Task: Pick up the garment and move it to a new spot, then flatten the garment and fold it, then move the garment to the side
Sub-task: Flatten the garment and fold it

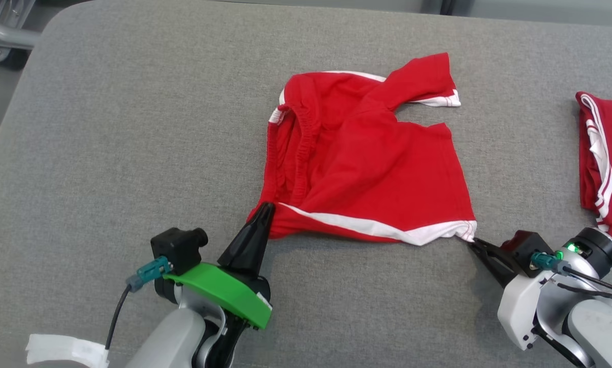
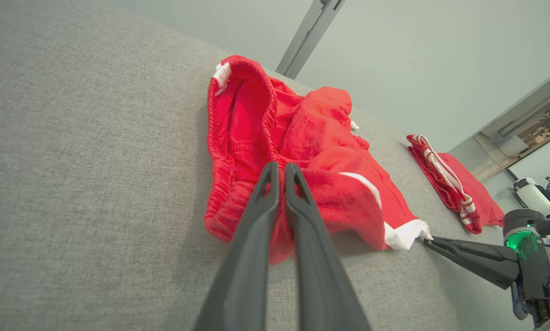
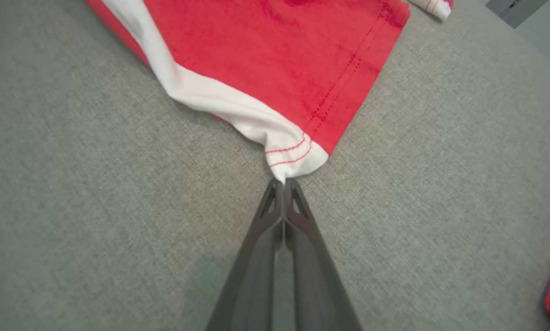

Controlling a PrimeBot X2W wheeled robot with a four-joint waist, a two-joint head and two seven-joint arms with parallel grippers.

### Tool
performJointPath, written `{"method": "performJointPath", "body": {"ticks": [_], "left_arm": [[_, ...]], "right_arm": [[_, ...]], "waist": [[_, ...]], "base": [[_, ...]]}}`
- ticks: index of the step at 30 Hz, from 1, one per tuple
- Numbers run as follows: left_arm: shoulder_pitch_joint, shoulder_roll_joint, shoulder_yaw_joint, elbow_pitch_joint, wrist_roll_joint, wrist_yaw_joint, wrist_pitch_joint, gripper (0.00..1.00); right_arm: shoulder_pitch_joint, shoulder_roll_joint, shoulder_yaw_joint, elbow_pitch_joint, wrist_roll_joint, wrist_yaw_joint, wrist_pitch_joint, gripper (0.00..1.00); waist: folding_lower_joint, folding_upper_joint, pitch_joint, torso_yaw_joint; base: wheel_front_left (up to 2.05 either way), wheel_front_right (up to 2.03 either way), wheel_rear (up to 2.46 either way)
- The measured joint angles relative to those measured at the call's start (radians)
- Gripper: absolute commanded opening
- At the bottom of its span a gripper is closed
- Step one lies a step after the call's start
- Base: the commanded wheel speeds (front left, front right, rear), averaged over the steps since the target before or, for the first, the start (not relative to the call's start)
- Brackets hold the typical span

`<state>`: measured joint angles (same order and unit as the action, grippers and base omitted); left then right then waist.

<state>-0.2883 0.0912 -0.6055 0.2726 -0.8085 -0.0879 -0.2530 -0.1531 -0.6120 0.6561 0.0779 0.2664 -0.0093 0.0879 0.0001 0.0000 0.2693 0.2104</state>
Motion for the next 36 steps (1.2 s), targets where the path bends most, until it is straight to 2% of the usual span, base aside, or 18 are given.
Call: {"method": "performJointPath", "body": {"ticks": [1, 2, 3, 4, 5, 6, 7, 8, 15, 17, 18, 19, 25, 28, 31, 36], "left_arm": [[0.010, 0.001, 0.001, 0.002, 0.005, 0.000, 0.000, 0.00], [0.021, 0.002, 0.001, 0.002, 0.008, -0.001, 0.000, 0.09], [0.031, 0.003, 0.002, 0.001, 0.014, -0.002, 0.000, 0.22], [0.038, 0.004, 0.004, -0.003, 0.020, -0.007, 0.000, 0.41], [0.043, 0.003, 0.008, -0.009, 0.026, -0.011, 0.000, 0.50], [0.046, 0.003, 0.016, -0.015, 0.028, -0.013, 0.000, 0.75], [0.048, 0.003, 0.019, -0.018, 0.029, -0.013, 0.000, 0.93], [0.051, 0.005, 0.019, -0.021, 0.031, -0.015, 0.000, 1.00], [0.145, 0.049, 0.016, -0.016, 0.047, -0.023, 0.000, 1.00], [0.164, 0.068, 0.016, -0.011, 0.048, -0.023, 0.000, 1.00], [0.173, 0.076, 0.019, -0.010, 0.048, -0.023, 0.000, 1.00], [0.181, 0.082, 0.027, -0.011, 0.048, -0.023, 0.000, 1.00], [0.198, 0.087, 0.106, -0.053, 0.048, -0.020, 0.001, 1.00], [0.197, 0.080, 0.150, -0.066, 0.020, -0.007, 0.001, 1.00], [0.197, 0.056, 0.165, -0.056, -0.051, 0.002, 0.001, 1.00], [0.189, 0.020, 0.171, -0.028, -0.112, 0.022, 0.062, 1.00]], "right_arm": [[0.000, 0.005, 0.007, 0.002, 0.000, 0.000, -0.001, 0.00], [0.001, 0.009, 0.014, 0.002, 0.000, 0.001, -0.001, 0.00], [0.002, 0.010, 0.020, 0.004, -0.001, 0.002, -0.006, 0.00], [0.004, 0.011, 0.023, 0.007, -0.001, 0.003, -0.009, 0.00], [0.005, 0.012, 0.026, 0.011, -0.001, 0.003, -0.010, 0.00], [0.007, 0.012, 0.027, 0.015, -0.002, 0.003, -0.014, 0.00], [0.010, 0.012, 0.029, 0.019, -0.003, 0.003, -0.019, 0.00], [0.010, 0.013, 0.032, 0.023, -0.004, 0.004, -0.024, 0.00], [0.025, 0.020, 0.052, 0.032, -0.015, 0.009, -0.045, 0.01], [0.029, 0.018, 0.052, 0.032, -0.024, 0.009, -0.049, 0.47], [0.032, 0.014, 0.052, 0.032, -0.028, 0.008, -0.054, 0.89], [0.035, 0.011, 0.048, 0.033, -0.030, 0.005, -0.054, 1.00], [0.063, 0.008, -0.021, 0.028, -0.003, -0.055, -0.082, 1.00], [0.096, 0.053, -0.097, 0.007, 0.085, -0.091, -0.119, 1.00], [0.108, 0.112, -0.122, -0.001, 0.130, -0.098, -0.142, 1.00], [0.128, 0.158, -0.116, 0.012, 0.147, -0.098, -0.158, 1.00]], "waist": [[0.0000, 0.0000, -0.005, 0.004], [-0.0001, 0.0000, -0.010, 0.007], [-0.0001, 0.0000, -0.014, 0.009], [-0.0001, 0.0000, -0.017, 0.011], [-0.0001, 0.0000, -0.020, 0.013], [-0.0001, 0.0000, -0.022, 0.014], [-0.0001, 0.0000, -0.024, 0.014], [-0.0001, 0.0000, -0.027, 0.014], [-0.0001, 0.0000, -0.050, -0.001], [-0.0001, 0.0000, -0.055, -0.008], [-0.0001, 0.0000, -0.058, -0.012], [-0.0001, 0.0000, -0.061, -0.017], [-0.0001, 0.0000, -0.080, -0.043], [-0.0001, 0.0000, -0.089, -0.053], [-0.0001, 0.0000, -0.090, -0.062], [-0.0001, 0.0000, -0.084, -0.078]], "base": [[0.00, 0.00, 0.00], [0.00, 0.00, 0.00], [0.00, 0.00, 0.00], [0.00, 0.00, 0.00], [0.00, 0.00, 0.00], [0.00, 0.00, 0.00], [0.00, 0.00, 0.00], [0.00, 0.00, 0.00], [0.00, 0.00, 0.00], [0.00, 0.00, 0.00], [0.00, 0.00, 0.00], [0.00, 0.00, 0.00], [0.00, 0.00, 0.00], [0.00, 0.00, 0.00], [0.00, 0.00, 0.00], [0.00, 0.00, 0.00]]}}
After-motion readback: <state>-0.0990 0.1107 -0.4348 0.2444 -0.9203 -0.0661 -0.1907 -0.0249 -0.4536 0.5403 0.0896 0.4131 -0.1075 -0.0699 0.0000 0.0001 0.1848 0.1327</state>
